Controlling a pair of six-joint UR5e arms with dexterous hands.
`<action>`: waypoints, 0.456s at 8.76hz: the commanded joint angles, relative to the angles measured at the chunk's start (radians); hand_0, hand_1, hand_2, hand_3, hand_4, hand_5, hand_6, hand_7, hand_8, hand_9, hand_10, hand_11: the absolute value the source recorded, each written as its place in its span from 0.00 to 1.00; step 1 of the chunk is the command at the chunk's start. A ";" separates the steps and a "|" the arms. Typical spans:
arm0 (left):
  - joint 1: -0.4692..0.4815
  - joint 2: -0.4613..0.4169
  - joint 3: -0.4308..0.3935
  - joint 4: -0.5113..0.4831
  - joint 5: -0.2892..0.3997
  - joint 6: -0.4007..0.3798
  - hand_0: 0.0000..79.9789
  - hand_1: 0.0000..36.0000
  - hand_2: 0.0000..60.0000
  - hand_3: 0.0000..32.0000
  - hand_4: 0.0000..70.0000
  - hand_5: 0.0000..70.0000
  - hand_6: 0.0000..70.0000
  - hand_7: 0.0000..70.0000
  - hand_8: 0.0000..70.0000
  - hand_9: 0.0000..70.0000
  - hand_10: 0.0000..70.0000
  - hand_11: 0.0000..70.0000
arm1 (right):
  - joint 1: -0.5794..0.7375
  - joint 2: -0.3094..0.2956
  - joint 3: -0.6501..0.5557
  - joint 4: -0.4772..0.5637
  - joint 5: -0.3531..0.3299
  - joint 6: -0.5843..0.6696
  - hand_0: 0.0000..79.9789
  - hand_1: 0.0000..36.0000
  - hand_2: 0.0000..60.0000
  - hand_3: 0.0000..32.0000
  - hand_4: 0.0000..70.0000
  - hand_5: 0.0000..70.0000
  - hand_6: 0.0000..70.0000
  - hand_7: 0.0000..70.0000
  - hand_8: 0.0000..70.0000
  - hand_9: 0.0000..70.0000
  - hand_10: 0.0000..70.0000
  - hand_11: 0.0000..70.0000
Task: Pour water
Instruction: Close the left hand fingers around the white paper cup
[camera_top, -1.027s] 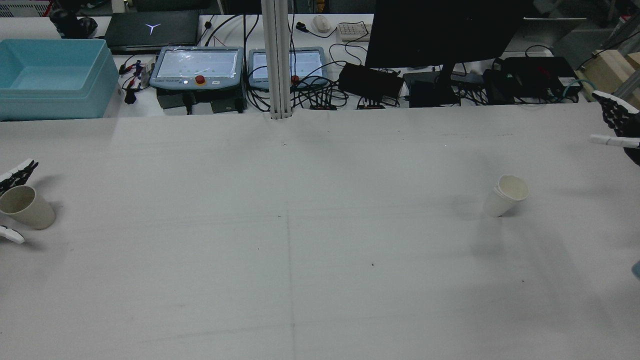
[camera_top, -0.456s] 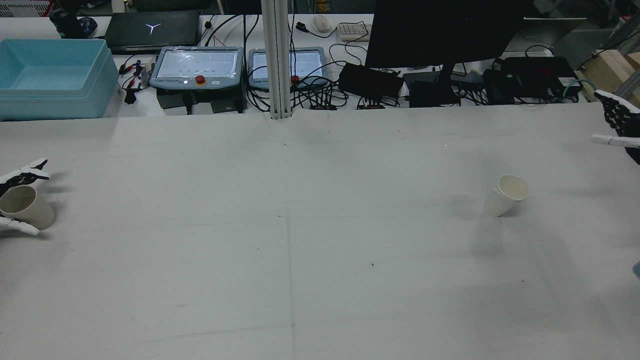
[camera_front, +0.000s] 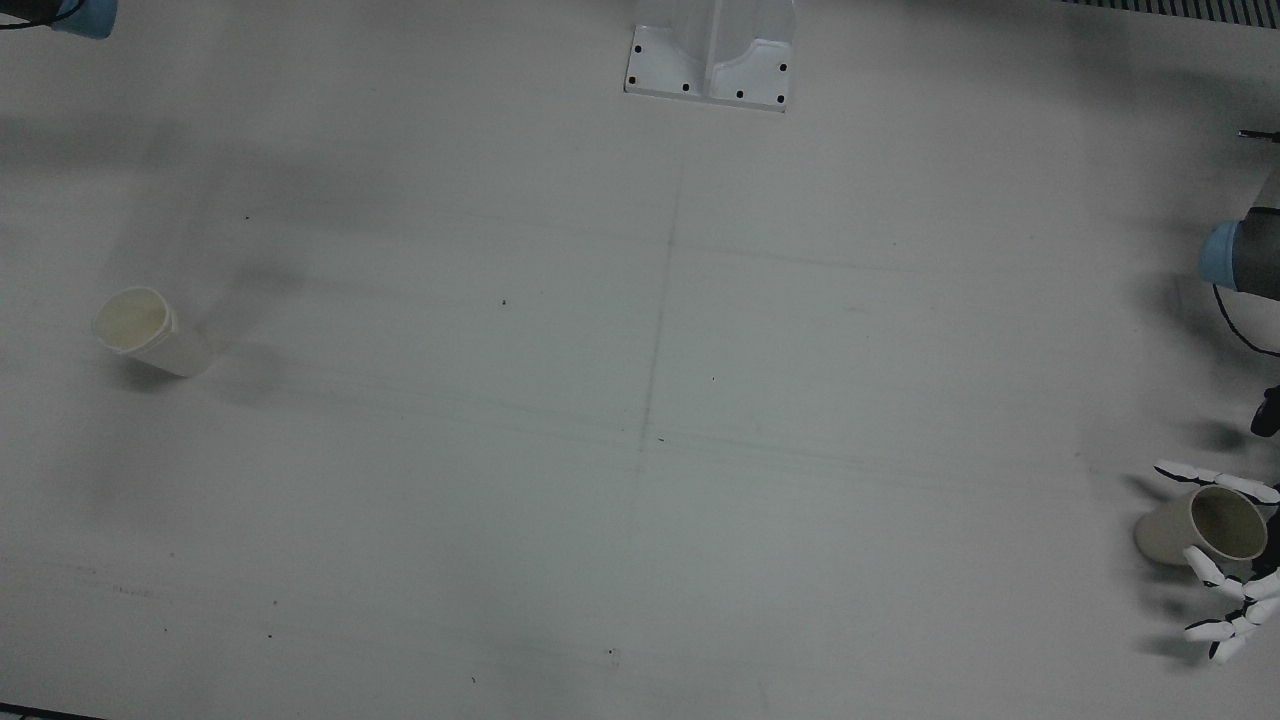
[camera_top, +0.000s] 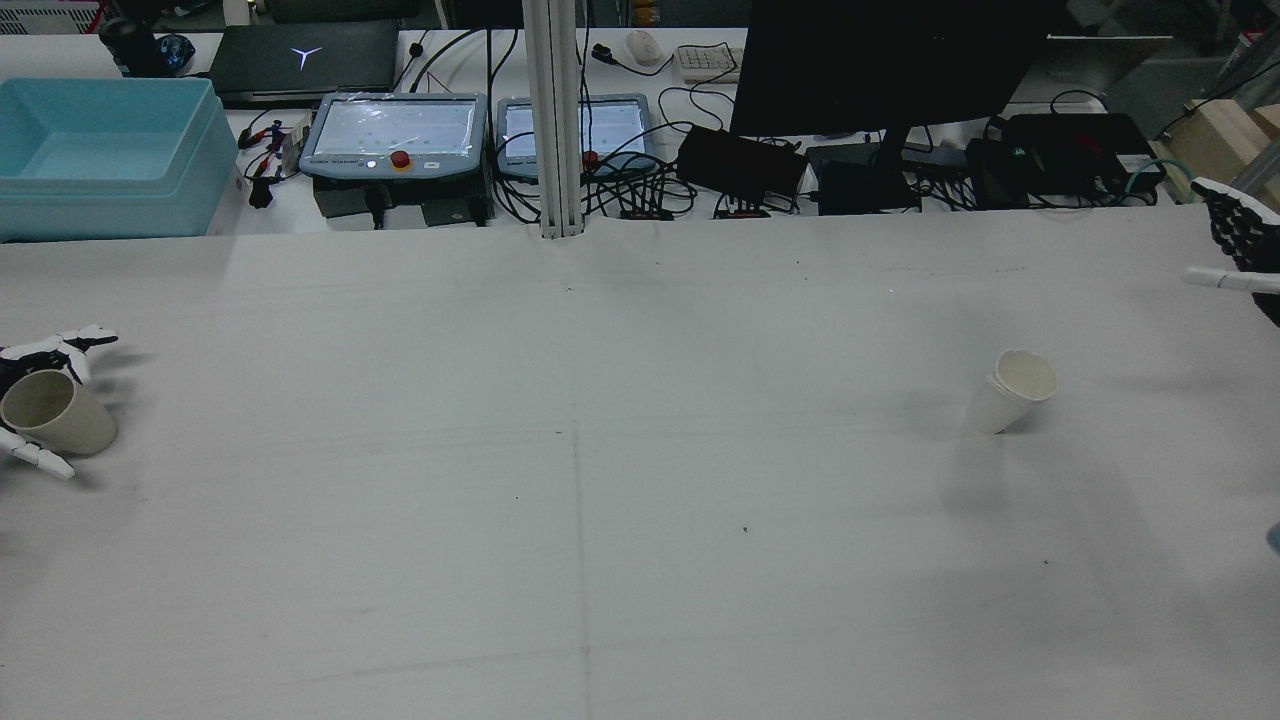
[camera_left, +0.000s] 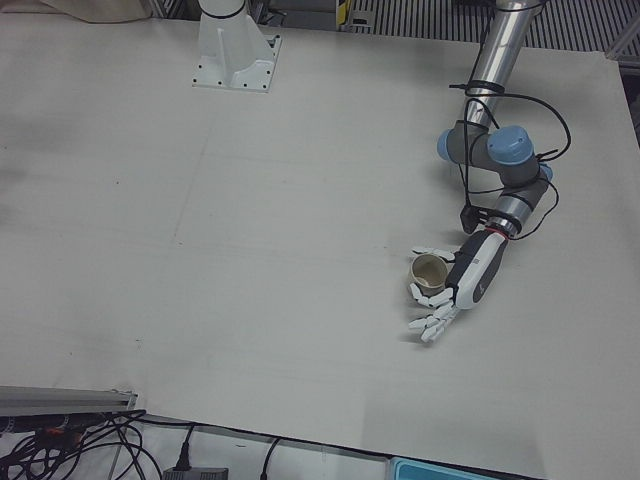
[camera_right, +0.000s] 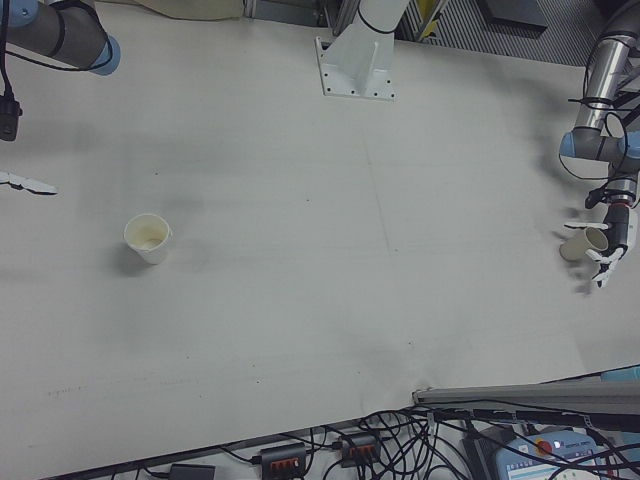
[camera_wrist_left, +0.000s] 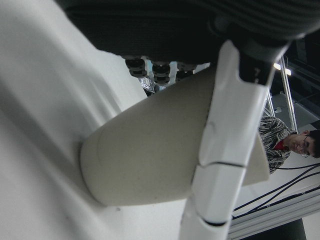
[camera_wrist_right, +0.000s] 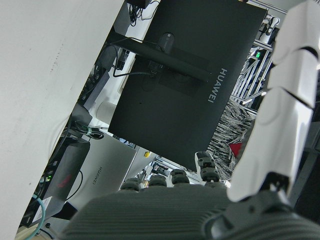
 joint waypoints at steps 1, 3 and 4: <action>0.000 -0.014 -0.005 0.022 -0.001 -0.007 1.00 0.62 0.00 0.00 0.99 1.00 0.16 0.30 0.10 0.08 0.05 0.09 | 0.020 0.001 0.005 0.002 0.000 0.002 0.62 0.49 0.12 0.00 0.05 0.19 0.02 0.10 0.01 0.00 0.00 0.02; 0.000 -0.017 -0.011 0.040 -0.001 -0.030 1.00 0.60 0.00 0.00 0.99 1.00 0.17 0.31 0.11 0.08 0.04 0.08 | 0.049 0.002 0.011 0.002 -0.002 0.007 0.62 0.49 0.12 0.00 0.05 0.19 0.02 0.10 0.01 0.00 0.00 0.02; -0.001 -0.020 -0.037 0.080 0.001 -0.053 1.00 0.61 0.00 0.00 0.96 1.00 0.16 0.30 0.11 0.08 0.04 0.08 | 0.056 0.001 0.009 0.012 -0.006 0.014 0.62 0.49 0.12 0.00 0.03 0.19 0.02 0.09 0.02 0.00 0.00 0.03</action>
